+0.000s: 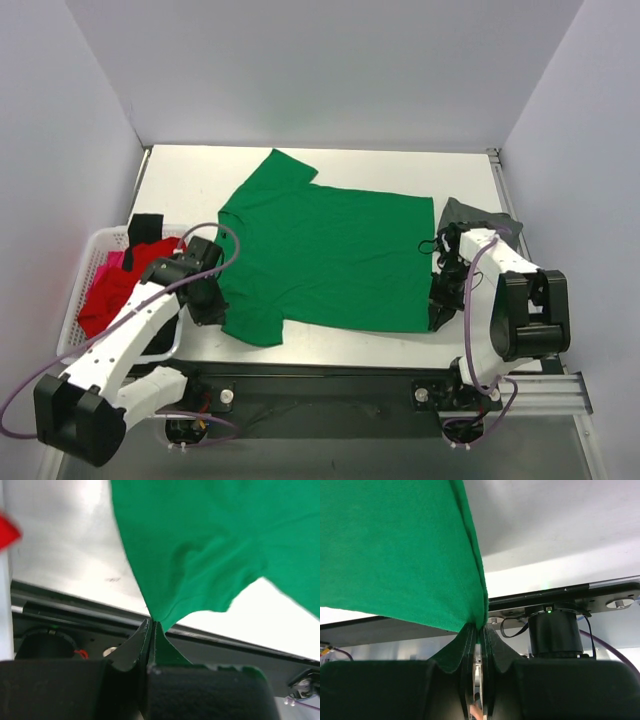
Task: Fold and stack the t-shirts
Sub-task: Grap the side of the flattened tshirt closest away from the robot with both arms, then fold the flattened tshirt in 1/3 of the way
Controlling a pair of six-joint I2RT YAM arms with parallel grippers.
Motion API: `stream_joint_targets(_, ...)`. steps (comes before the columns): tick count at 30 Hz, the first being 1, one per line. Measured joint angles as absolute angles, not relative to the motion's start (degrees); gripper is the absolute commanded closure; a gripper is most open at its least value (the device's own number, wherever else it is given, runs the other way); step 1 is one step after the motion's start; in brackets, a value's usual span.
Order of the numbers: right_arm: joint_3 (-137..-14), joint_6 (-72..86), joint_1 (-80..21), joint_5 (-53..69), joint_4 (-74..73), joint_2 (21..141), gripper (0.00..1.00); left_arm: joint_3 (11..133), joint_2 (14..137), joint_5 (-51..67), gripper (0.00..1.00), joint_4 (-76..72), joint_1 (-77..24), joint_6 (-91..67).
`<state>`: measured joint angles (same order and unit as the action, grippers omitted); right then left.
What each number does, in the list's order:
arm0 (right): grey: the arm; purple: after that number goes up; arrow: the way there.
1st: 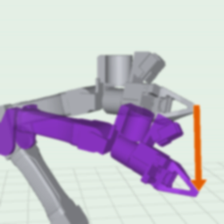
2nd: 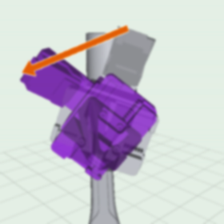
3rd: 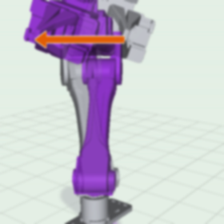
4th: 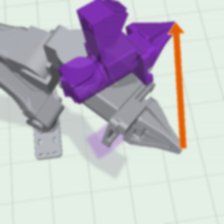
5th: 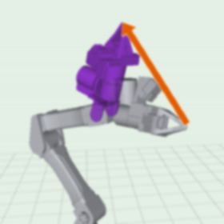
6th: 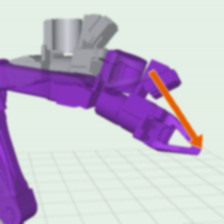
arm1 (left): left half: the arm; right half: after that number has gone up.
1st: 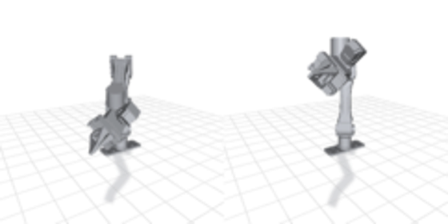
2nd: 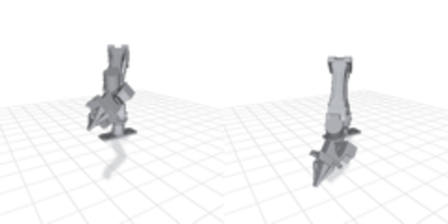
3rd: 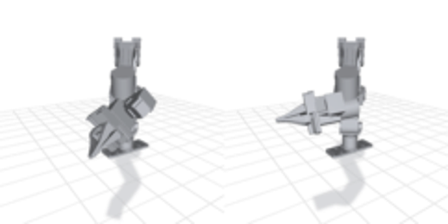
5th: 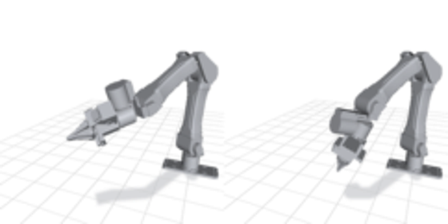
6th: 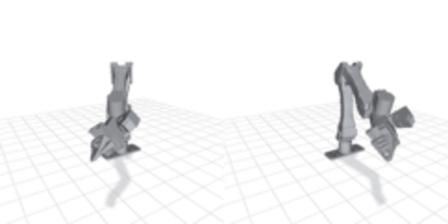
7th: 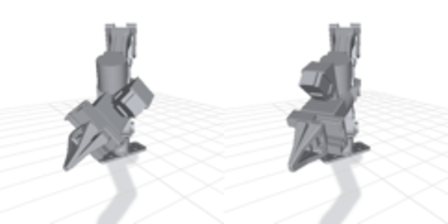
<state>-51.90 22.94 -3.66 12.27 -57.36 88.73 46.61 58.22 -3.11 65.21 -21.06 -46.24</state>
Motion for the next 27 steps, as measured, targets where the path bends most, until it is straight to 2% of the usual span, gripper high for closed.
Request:
stream_joint_targets(7, -58.59, 22.28, -1.34, 12.25, -58.98, 89.62, 1.00, 56.73, 70.26, -4.27, 1.00, 59.16, -21.06, -42.19)
stream_joint_targets(16, -70.04, 20.05, -0.45, 12.75, -59.09, 99.61, 1.00, 68.88, 83.33, -4.80, 1.00, 51.70, -21.04, -36.97)
stream_joint_targets(27, -76.47, 19.03, 2.17, 14.83, -58.74, 107.13, 1.00, 81.30, 95.57, -2.90, 1.00, 44.99, -20.73, -30.68)
